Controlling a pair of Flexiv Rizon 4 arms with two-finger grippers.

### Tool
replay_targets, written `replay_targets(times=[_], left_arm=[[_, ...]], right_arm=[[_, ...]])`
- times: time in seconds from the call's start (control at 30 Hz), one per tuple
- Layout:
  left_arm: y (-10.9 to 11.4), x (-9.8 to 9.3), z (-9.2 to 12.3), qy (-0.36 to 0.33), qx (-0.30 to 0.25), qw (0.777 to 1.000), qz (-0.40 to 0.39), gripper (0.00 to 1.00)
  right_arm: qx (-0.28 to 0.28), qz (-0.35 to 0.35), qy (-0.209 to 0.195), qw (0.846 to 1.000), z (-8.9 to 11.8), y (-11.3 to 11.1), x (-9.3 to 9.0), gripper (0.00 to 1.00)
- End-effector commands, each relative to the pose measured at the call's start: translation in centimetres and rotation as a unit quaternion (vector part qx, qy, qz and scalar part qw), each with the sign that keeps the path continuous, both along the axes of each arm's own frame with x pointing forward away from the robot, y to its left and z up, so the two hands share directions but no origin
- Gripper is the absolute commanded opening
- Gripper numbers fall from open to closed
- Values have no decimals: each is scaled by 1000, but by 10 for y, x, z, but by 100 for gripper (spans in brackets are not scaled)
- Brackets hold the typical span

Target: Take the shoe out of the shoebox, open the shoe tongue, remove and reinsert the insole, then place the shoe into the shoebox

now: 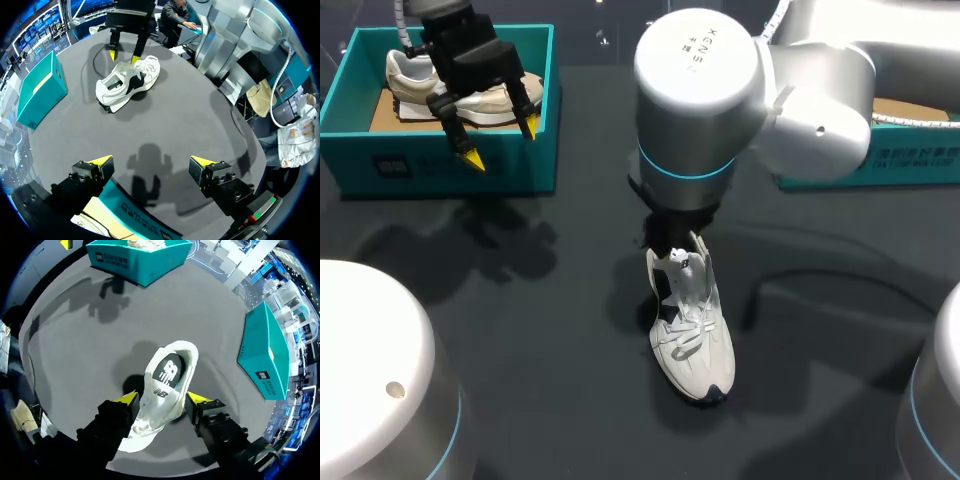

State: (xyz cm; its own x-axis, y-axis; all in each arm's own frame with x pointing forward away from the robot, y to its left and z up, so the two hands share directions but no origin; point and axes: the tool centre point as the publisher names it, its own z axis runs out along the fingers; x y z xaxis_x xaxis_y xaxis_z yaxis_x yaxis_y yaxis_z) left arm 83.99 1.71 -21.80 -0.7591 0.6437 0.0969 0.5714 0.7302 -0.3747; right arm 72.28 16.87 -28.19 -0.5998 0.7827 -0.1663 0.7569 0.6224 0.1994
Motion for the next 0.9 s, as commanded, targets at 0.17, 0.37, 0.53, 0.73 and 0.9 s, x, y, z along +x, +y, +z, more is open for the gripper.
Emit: replay_targets(times=[0.17,0.37,0.53,0.73,0.9], left_arm=[[1,-1,0,-1,0,1000,0,100],[1,-1,0,-1,0,1000,0,100],[1,-1,0,-1,0,1000,0,100],[1,-1,0,-1,0,1000,0,100],[1,-1,0,-1,0,1000,0,100]], right_arm=[[20,278,-5,960,0,-10,-1,100],[19,307,-11,952,0,-5,2,100],[-19,370,-11,929,7,4,15,100],[-43,416,14,908,14,11,34,100],[-66,441,19,895,13,19,43,100]])
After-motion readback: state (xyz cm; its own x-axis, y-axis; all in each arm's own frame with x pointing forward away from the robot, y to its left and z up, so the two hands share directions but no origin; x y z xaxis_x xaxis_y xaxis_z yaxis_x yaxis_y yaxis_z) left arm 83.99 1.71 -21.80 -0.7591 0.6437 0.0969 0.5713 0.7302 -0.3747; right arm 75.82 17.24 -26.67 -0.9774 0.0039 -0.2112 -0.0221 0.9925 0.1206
